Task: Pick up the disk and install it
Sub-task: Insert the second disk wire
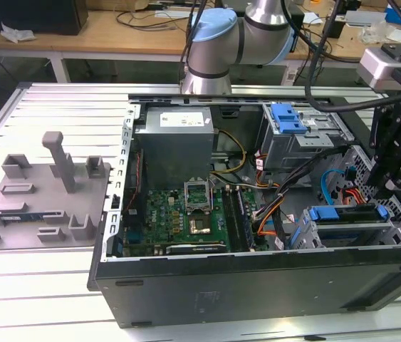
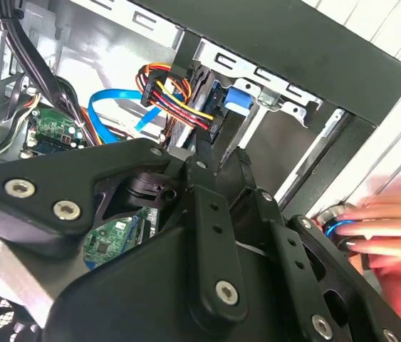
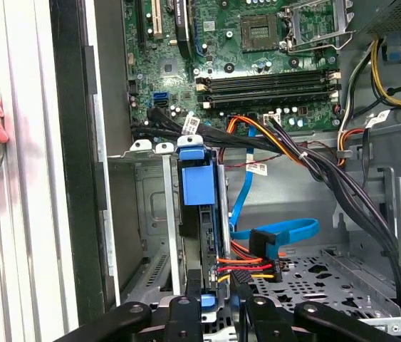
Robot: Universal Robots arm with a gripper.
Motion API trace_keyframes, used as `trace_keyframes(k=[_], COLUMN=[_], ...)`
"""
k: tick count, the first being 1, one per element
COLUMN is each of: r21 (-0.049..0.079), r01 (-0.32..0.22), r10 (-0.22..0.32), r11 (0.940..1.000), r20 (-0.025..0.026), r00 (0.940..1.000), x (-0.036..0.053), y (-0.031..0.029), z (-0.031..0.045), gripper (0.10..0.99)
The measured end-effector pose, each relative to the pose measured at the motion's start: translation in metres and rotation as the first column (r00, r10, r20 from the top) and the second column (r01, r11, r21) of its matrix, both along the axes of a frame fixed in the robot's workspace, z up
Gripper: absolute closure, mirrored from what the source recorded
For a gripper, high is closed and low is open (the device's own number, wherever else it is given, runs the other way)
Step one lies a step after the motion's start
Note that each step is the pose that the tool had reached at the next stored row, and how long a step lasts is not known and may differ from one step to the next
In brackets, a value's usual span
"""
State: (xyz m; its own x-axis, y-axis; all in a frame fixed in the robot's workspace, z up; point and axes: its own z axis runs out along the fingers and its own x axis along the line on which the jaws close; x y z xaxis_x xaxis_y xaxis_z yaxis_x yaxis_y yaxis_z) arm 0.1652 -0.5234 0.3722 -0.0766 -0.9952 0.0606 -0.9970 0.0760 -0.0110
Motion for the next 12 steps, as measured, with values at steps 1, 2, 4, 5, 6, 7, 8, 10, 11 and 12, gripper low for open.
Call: trace_keyframes(k=[1,2,4,5,6,7,8,10,11,12], r21=[0.0,0.0,-0.008,-0.028,-0.041,-0.056,-0.074,-0.134,-0.155,-0.165], r01=[0.0,0.0,0.0,0.0,0.0,0.0,0.0,0.0,0.0,0.0], r10=[0.0,0.0,0.0,0.0,0.0,0.0,0.0,-0.001,-0.001,-0.001], r11=[1.0,1.0,1.0,0.9996,0.9991,0.9984,0.9972,0.9909,0.9879,0.9863], r20=[0.0,0.0,-0.0017,-0.0047,-0.0057,-0.0065,-0.0073,-0.0076,-0.0076,-0.0078], r00=[1.0,1.0,1.0,1.0,1.0,1.0,1.0,1.0,1.0,1.0], x=[0.0,0.0,0.0004,0.0011,0.0016,0.0021,0.0023,0.0025,0.0025,0.0025], y=[0.0,0.0,0.0008,0.0037,0.0062,0.0089,0.0114,0.0228,0.0353,0.046], z=[0.0,0.0,0.0003,0.0016,0.0033,0.0054,0.0069,0.007,0.007,0.0066], gripper=[0.784,0.784,0.784,0.784,0.784,0.784,0.784,0.784,0.784,0.784])
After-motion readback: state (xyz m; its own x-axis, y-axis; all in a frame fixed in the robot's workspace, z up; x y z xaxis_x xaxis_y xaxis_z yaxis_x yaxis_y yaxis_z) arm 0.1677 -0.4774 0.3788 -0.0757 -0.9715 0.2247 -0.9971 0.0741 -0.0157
